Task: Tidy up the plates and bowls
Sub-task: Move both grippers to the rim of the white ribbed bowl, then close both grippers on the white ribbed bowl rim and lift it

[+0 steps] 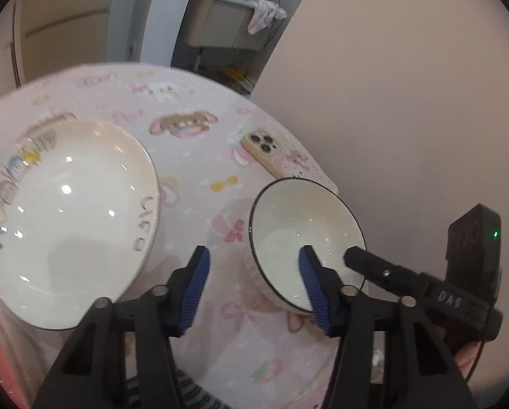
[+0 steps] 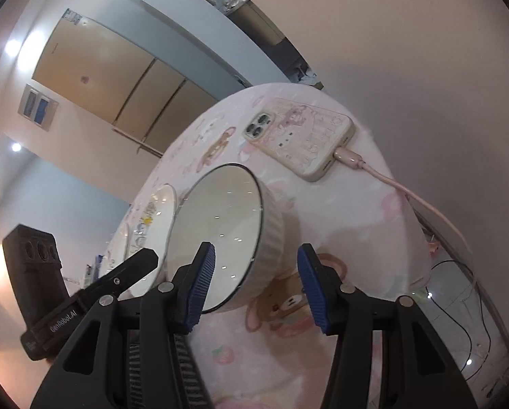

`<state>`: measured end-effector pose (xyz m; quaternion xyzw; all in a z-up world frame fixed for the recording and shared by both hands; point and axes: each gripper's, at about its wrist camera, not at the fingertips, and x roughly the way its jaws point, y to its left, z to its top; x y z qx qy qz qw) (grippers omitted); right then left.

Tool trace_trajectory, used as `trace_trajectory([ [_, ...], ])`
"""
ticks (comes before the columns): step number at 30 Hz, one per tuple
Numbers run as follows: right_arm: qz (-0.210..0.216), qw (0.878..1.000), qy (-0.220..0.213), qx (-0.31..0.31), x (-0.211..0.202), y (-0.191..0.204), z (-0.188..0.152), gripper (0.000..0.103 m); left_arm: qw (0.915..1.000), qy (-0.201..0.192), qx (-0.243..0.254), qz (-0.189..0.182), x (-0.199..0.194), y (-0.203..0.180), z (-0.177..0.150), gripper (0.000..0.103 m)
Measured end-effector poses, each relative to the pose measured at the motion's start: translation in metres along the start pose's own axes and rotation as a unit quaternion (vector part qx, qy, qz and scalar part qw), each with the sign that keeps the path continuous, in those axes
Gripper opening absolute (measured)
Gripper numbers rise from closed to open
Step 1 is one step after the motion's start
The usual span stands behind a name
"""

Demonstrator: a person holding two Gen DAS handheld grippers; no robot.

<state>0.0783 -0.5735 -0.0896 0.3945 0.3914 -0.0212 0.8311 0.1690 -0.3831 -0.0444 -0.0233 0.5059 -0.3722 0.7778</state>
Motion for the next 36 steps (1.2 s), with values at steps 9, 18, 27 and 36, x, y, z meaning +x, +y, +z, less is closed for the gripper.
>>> trace_trajectory([
  [9, 0.045, 0.998, 0.018, 0.040, 0.021, -0.017, 0.003, 0.039, 0.9980, 0.038, -0.041, -0.029, 0.039, 0.008, -0.002, 0.034],
  [18, 0.063, 0.997, 0.032, 0.038, 0.031, -0.015, 0.000, 0.036, 0.9934, 0.047, -0.082, -0.065, 0.051, 0.025, -0.001, 0.032],
  [27, 0.067, 0.997, 0.021, 0.043, 0.025, -0.005, 0.000, 0.028, 0.9979, 0.012, -0.052, -0.036, 0.025, 0.014, -0.005, 0.018],
  [36, 0.110, 0.994, 0.013, 0.009, 0.002, 0.037, -0.001, 0.024, 0.9979, -0.064, -0.006, 0.011, -0.052, -0.003, -0.001, 0.018],
])
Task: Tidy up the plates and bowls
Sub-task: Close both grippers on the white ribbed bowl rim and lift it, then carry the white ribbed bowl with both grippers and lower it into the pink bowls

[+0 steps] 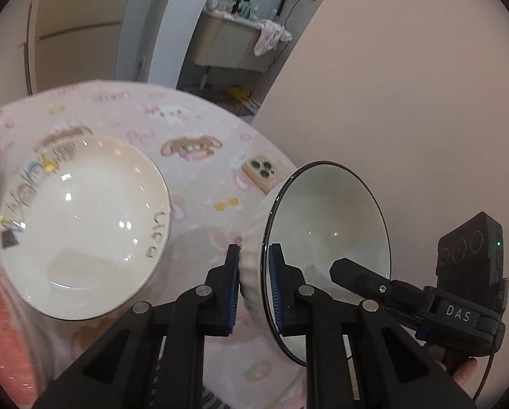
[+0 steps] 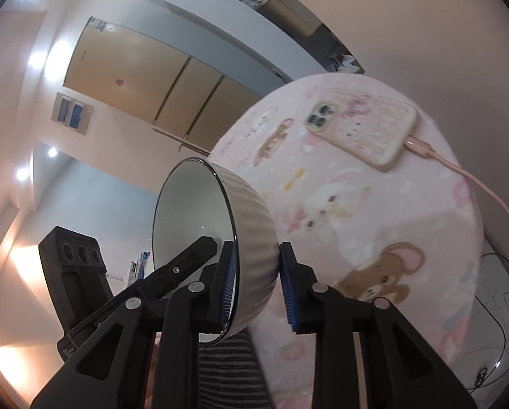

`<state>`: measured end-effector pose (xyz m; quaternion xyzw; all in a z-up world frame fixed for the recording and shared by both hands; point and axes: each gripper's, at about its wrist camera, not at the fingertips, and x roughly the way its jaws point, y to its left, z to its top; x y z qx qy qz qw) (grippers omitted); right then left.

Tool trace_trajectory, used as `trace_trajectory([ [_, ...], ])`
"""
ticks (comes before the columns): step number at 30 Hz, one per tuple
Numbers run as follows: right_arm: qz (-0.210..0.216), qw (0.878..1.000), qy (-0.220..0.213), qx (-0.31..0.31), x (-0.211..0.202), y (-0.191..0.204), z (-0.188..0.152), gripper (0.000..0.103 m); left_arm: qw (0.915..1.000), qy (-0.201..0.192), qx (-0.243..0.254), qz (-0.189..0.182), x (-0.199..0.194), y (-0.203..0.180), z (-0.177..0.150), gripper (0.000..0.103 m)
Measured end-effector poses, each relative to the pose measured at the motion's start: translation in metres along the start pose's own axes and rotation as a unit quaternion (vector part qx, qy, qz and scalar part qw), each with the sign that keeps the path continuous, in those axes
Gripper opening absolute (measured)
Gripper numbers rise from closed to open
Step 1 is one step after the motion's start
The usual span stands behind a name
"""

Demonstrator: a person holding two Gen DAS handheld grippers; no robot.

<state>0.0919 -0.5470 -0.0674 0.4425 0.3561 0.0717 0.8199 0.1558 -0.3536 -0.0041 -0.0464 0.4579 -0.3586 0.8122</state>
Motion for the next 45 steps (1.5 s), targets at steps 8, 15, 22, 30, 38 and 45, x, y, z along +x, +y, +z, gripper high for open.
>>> trace_trajectory([
  [8, 0.049, 0.998, 0.017, -0.041, 0.008, 0.064, -0.017, 0.023, 0.9979, -0.051, -0.001, 0.038, -0.085, 0.022, -0.004, 0.018],
  [15, 0.076, 0.991, 0.045, -0.102, 0.036, 0.134, -0.036, 0.018, 0.9888, -0.118, 0.000, 0.092, -0.166, 0.046, -0.013, 0.018],
  [22, 0.086, 0.982, 0.074, -0.148, 0.064, 0.180, -0.062, 0.018, 0.9838, -0.139, -0.040, 0.106, -0.210, 0.089, -0.031, 0.018],
  [30, 0.063, 0.981, 0.092, -0.160, 0.098, 0.193, -0.083, 0.018, 0.9820, -0.129, -0.058, 0.125, -0.206, 0.124, -0.053, 0.018],
  [38, 0.000, 0.979, 0.083, -0.186, 0.122, 0.191, -0.099, 0.018, 0.9834, -0.089, -0.058, 0.147, -0.172, 0.147, -0.068, 0.018],
  [45, -0.033, 0.978, 0.092, -0.187, 0.137, 0.180, -0.104, 0.018, 0.9853, -0.064, -0.066, 0.144, -0.151, 0.161, -0.076, 0.018],
])
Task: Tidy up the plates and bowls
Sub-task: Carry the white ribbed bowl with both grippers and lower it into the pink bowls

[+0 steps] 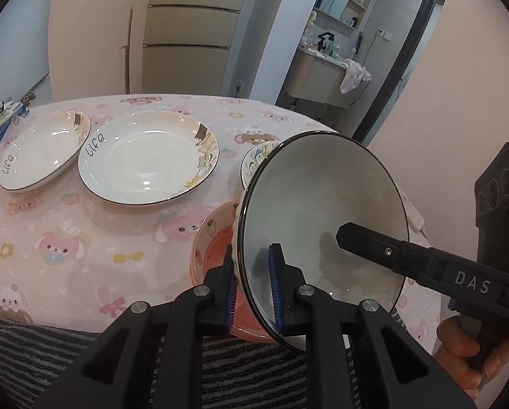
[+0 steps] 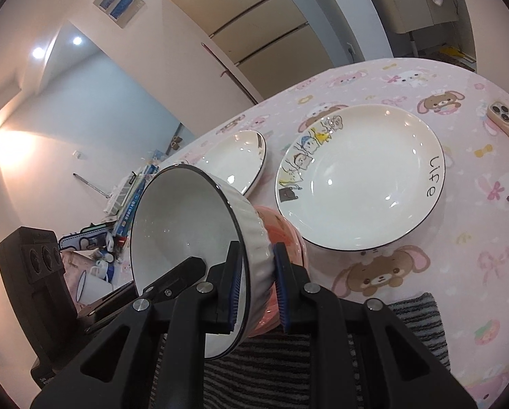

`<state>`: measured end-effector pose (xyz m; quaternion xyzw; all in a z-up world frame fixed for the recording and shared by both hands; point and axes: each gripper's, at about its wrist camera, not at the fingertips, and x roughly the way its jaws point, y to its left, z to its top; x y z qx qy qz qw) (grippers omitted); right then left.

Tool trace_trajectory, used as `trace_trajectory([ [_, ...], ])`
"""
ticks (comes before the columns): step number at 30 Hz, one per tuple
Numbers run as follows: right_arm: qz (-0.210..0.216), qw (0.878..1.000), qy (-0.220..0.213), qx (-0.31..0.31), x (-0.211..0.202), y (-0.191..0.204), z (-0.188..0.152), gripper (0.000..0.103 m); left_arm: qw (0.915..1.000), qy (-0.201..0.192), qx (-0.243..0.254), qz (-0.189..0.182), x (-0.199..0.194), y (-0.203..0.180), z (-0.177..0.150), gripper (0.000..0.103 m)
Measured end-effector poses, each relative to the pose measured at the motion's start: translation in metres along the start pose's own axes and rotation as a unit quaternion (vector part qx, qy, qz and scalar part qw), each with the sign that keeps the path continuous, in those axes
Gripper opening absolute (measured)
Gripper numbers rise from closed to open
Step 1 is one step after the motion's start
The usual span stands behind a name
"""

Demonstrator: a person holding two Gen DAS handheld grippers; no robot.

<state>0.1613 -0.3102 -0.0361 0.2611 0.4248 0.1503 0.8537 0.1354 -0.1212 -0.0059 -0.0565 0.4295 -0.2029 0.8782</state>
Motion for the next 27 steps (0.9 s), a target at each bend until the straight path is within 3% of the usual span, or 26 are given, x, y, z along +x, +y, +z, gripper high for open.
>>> trace_trajectory([
  [6, -0.010, 1.000, 0.006, -0.001, 0.009, -0.003, -0.003, 0.019, 0.9998, 0.001, 0.015, 0.016, 0.010, -0.001, -0.005, 0.018],
  [11, -0.009, 1.000, 0.013, -0.008, 0.017, -0.005, -0.007, 0.020, 0.9979, -0.023, 0.034, 0.051, 0.009, -0.006, -0.012, 0.018],
  [16, -0.016, 1.000, 0.013, -0.022, 0.021, 0.001, -0.010, 0.020, 0.9973, -0.037, 0.033, 0.055, 0.010, 0.000, -0.015, 0.018],
  [19, -0.030, 0.999, -0.001, -0.041, 0.020, 0.005, -0.012, 0.020, 0.9928, -0.088, 0.057, 0.057, 0.005, -0.003, -0.023, 0.018],
  [23, -0.054, 0.996, -0.030, -0.063, 0.020, 0.011, -0.018, 0.016, 0.9826, -0.136, 0.092, 0.087, -0.001, -0.015, -0.036, 0.019],
  [27, -0.045, 0.996, -0.042, -0.067, 0.018, 0.009, -0.021, 0.015, 0.9872, -0.130, 0.062, 0.069, 0.000, -0.005, -0.034, 0.019],
])
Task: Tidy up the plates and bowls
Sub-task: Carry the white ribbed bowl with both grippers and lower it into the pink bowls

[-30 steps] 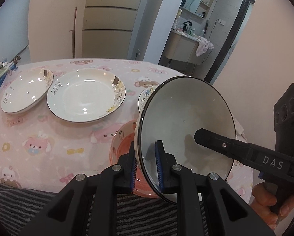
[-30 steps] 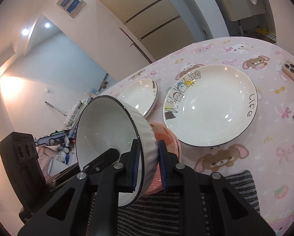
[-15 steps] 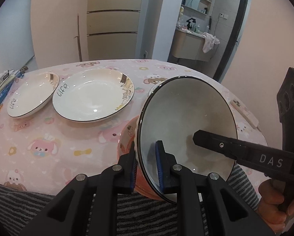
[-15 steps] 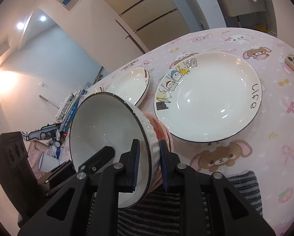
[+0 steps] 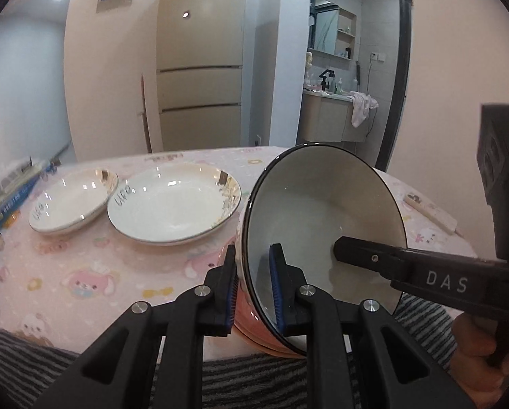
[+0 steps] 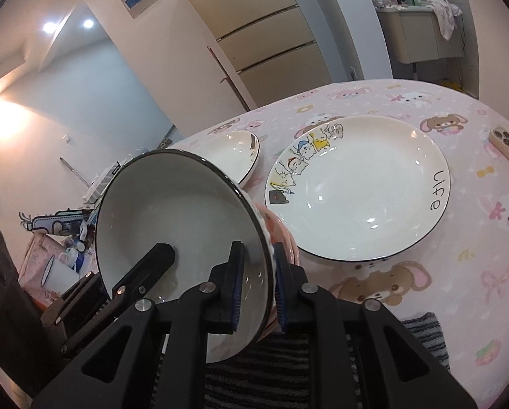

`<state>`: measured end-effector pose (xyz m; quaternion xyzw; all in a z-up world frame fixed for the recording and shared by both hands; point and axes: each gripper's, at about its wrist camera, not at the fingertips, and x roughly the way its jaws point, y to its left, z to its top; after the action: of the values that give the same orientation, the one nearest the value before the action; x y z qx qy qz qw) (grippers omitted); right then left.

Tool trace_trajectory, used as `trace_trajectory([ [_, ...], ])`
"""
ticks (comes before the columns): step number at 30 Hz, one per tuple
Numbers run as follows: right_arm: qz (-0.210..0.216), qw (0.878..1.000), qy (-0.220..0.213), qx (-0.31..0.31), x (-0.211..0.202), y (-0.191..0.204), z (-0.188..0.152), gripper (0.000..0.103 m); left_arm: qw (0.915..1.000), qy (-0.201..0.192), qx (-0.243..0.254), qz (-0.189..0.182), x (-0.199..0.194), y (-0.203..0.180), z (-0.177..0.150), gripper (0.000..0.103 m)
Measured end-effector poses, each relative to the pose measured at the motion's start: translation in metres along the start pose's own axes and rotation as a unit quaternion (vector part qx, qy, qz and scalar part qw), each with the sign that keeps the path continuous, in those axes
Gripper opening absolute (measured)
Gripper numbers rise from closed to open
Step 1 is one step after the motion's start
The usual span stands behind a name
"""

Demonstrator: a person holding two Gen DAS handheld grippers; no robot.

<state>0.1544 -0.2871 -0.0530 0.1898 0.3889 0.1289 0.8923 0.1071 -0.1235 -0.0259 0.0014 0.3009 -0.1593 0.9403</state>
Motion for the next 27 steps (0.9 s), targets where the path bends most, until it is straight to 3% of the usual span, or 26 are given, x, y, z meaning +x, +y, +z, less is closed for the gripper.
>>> trace_trajectory([
  [5, -0.040, 0.998, -0.032, -0.043, -0.006, 0.013, -0.005, 0.013, 0.9995, 0.018, -0.026, 0.003, 0.009, 0.010, -0.001, 0.019],
  [8, -0.058, 0.996, -0.037, -0.061, -0.005, 0.018, -0.007, 0.013, 0.9995, 0.020, -0.017, 0.018, 0.010, 0.007, -0.003, 0.019],
  [16, -0.075, 0.992, -0.063, -0.074, -0.010, 0.022, -0.009, 0.010, 0.9991, -0.012, -0.023, 0.033, 0.000, 0.008, -0.002, 0.018],
  [21, -0.046, 0.993, -0.084, -0.065, -0.019, 0.018, -0.007, 0.010, 0.9973, -0.048, -0.017, 0.053, -0.012, 0.005, -0.003, 0.012],
  [27, -0.073, 0.990, -0.086, -0.081, -0.015, 0.024, -0.007, 0.009, 0.9982, -0.025, -0.025, 0.048, -0.002, 0.012, -0.002, 0.009],
])
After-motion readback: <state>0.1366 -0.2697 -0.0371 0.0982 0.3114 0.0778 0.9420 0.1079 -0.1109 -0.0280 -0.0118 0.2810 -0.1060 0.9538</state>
